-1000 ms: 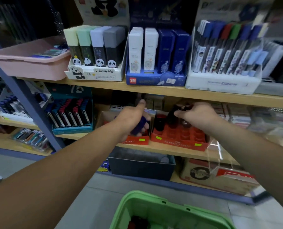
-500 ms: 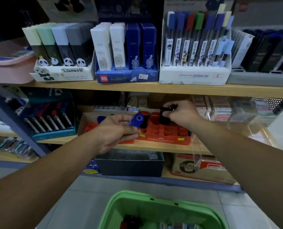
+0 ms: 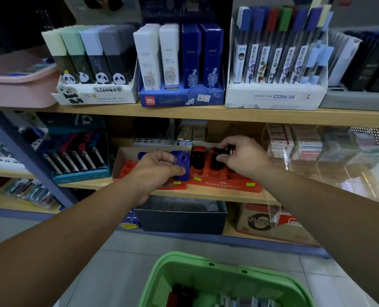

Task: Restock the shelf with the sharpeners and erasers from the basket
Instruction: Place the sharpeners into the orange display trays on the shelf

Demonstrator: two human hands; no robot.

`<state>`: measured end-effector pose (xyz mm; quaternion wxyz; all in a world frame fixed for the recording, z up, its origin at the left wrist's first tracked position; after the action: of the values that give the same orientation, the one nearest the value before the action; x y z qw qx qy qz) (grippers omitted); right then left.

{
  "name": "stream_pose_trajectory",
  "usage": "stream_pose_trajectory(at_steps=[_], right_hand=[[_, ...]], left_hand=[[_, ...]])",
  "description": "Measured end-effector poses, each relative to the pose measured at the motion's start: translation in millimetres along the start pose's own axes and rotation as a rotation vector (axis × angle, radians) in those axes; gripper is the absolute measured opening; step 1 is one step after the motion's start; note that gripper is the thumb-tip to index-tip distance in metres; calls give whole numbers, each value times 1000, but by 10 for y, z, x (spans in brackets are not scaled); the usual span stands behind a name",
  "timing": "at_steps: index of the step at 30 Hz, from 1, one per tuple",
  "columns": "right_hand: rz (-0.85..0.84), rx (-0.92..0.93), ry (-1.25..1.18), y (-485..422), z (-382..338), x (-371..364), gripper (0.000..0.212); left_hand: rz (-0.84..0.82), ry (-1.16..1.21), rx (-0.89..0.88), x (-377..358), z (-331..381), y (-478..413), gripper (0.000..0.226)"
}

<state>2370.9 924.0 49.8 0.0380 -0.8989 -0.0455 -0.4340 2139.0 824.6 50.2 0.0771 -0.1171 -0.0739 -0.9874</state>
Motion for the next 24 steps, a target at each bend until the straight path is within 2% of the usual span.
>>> stream_pose_trajectory(at_steps=[5,8,10,12,14,15,17,20,24], right_hand=[[-15,20,189,5,-14,-155,33],[-92,-5,210,33,-28,-151,41],[-55,33,214,41,-51,-87,40],[-61,26,29,60,-102,0,32],[-217,-13,-217,114,-188,40,31],[-285,5,-262,143,-232,47,35],[-336,66,-259,209,-314,58,37],[-331,80,-324,260,-313,24,26],[-340,-65,-387,252,-207,66,23]], left_hand=[[39,-6,-41,41,-24,25,40],[40,-13,-49,31,-37,17,43],[24,-21,-65,9,-29,30,42],[-5,-16,-85,-33,-13,59,37],[-29,-15,-104,-88,6,82,36],[-32,-29,-116,-113,24,84,38],[-38,-67,-148,-161,79,77,40],[-90,-79,-168,-249,131,51,44],[-66,-297,-221,-250,177,-22,36]])
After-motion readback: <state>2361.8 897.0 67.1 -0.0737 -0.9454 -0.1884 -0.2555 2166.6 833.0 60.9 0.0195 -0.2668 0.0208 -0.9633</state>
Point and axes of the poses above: each hand's wrist, its own y-axis away from the middle knuckle, its own x-axis out of the back of the hand, z = x × y, the point moved 3 cm from there along -y, towards the middle knuckle, and after that the axes turned 9 degrees about -x, right-handed, at the moved point
